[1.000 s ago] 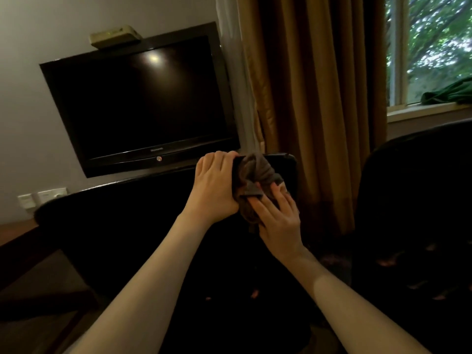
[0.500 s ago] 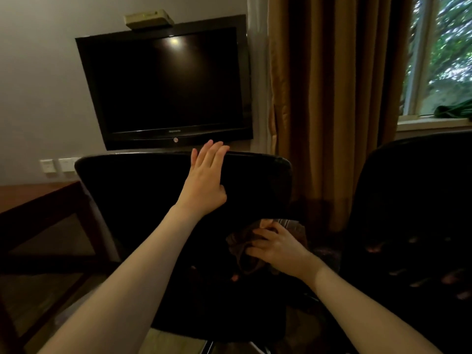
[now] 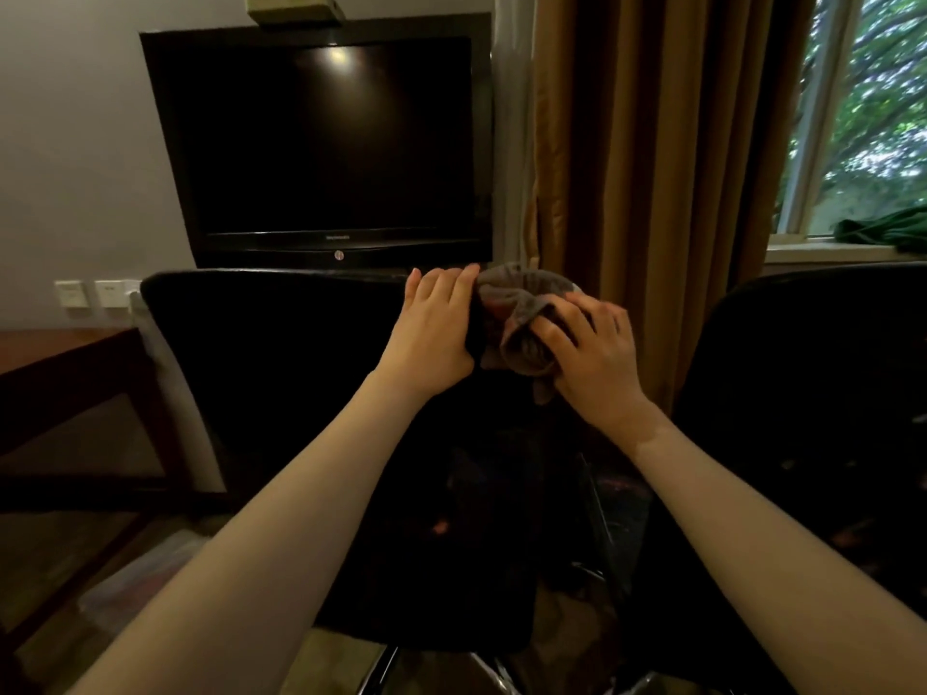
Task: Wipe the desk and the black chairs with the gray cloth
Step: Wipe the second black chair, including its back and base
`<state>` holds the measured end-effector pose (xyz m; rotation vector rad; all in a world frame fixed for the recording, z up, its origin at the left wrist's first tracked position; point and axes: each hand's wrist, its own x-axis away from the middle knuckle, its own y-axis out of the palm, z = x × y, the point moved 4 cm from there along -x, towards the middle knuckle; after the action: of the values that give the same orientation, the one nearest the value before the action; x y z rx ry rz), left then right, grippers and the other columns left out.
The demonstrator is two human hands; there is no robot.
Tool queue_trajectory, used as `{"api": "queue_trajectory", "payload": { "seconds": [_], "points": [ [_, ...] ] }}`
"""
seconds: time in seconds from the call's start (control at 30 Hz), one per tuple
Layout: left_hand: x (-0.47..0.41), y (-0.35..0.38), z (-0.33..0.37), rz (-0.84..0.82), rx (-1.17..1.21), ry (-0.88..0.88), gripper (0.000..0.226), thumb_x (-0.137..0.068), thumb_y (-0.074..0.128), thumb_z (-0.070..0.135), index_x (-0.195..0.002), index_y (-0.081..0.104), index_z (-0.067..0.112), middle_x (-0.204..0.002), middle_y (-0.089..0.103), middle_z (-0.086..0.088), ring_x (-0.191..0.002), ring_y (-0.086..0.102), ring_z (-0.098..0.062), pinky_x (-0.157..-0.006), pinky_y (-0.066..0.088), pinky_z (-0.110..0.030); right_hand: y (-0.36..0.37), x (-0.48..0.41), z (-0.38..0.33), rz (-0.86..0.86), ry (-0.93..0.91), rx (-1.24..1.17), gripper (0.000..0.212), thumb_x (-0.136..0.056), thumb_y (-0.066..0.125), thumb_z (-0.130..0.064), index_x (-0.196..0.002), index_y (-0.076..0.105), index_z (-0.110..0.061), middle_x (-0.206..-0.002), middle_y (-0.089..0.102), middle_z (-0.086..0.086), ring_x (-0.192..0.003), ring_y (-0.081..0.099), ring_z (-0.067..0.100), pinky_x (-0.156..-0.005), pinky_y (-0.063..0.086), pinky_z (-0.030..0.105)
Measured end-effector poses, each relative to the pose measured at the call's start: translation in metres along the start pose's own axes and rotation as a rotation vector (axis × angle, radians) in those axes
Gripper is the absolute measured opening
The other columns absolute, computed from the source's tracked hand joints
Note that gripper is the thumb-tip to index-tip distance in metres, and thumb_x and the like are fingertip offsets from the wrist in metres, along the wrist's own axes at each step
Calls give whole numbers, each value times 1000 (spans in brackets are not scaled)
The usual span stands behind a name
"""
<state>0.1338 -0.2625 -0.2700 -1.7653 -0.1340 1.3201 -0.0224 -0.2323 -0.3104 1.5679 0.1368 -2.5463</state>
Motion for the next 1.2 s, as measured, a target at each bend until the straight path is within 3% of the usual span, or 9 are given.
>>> {"api": "queue_trajectory", "payload": {
  "seconds": [0.17, 0.23, 0.4, 0.53, 0.7, 0.8, 0.97, 1.13, 1.2],
  "points": [
    [3, 11, 0, 145, 11, -57, 75, -73, 71, 22, -137, 36, 6, -137, 38, -10, -135, 25, -27, -114, -8, -39, 18, 38, -26, 14, -52, 73, 9, -88, 52, -20, -96, 49, -19, -115, 45, 6, -100, 43, 29, -80, 36, 43],
    [4, 14, -1, 198, 19, -51, 71, -71, 71, 15, -134, 40, 4, -133, 41, -12, -133, 28, -29, -111, -11, -36, 24, 54, -37, -3, -54, 49, 3, -92, 46, -19, -92, 48, -20, -113, 46, 5, -97, 44, 28, -79, 36, 42],
    [0, 19, -5, 316, 39, -33, 61, -65, 70, 0, -122, 50, -2, -121, 50, -17, -124, 40, -35, -110, -1, -43, 38, 75, -50, -101, -37, -6, 18, -74, 46, -20, -92, 46, -21, -111, 44, 5, -93, 43, 29, -77, 34, 42],
    [-2, 25, -4, 338, 21, -33, 58, -62, 69, -2, -118, 52, -2, -117, 52, -17, -119, 44, -37, -110, 3, -45, 42, 78, -53, -144, -16, -49, 23, -72, 44, -20, -94, 46, -21, -111, 44, 5, -93, 43, 29, -70, 50, 41],
    [3, 27, 3, 256, 58, -45, 68, -70, 64, 0, -134, 41, 1, -136, 42, -15, -137, 27, -33, -112, -1, -40, 42, 97, -56, -467, -146, -137, 57, -40, 82, -14, -95, 67, -17, -113, 48, 9, -97, 43, 32, -72, 51, 51],
    [32, 30, 9, 242, 81, 51, 66, -75, 45, 5, -140, 32, 2, -146, 32, -20, -139, 23, -37, -112, 12, -44, 36, 98, -66, -642, -142, -212, 65, -33, 84, -12, -96, 68, -17, -104, 61, 9, -94, 41, 29, -71, 52, 46],
    [121, 77, 9, 70, -2, 327, 60, -78, 42, 23, -137, 31, 14, -143, 27, -12, -131, 30, -29, -111, 28, -39, 14, 79, -58, -407, -14, -328, 44, -61, 53, -7, -104, 47, -16, -97, 65, 11, -92, 44, 28, -71, 34, 36],
    [127, 87, -6, 216, -14, 163, 64, -79, 52, 42, -133, 32, 14, -136, 29, -11, -123, 35, -29, -103, 34, -36, 17, 57, -62, -130, -19, -268, 32, -77, 63, -12, -106, 51, -17, -105, 57, 6, -94, 47, 27, -77, 36, 38],
    [114, 91, -9, 293, -46, 113, 63, -76, 63, 38, -126, 34, 13, -129, 31, -9, -117, 38, -29, -99, 41, -38, 32, 61, -67, -101, -45, -193, 25, -85, 53, -13, -110, 50, -18, -111, 48, 4, -95, 47, 26, -78, 36, 40]
  ]
}}
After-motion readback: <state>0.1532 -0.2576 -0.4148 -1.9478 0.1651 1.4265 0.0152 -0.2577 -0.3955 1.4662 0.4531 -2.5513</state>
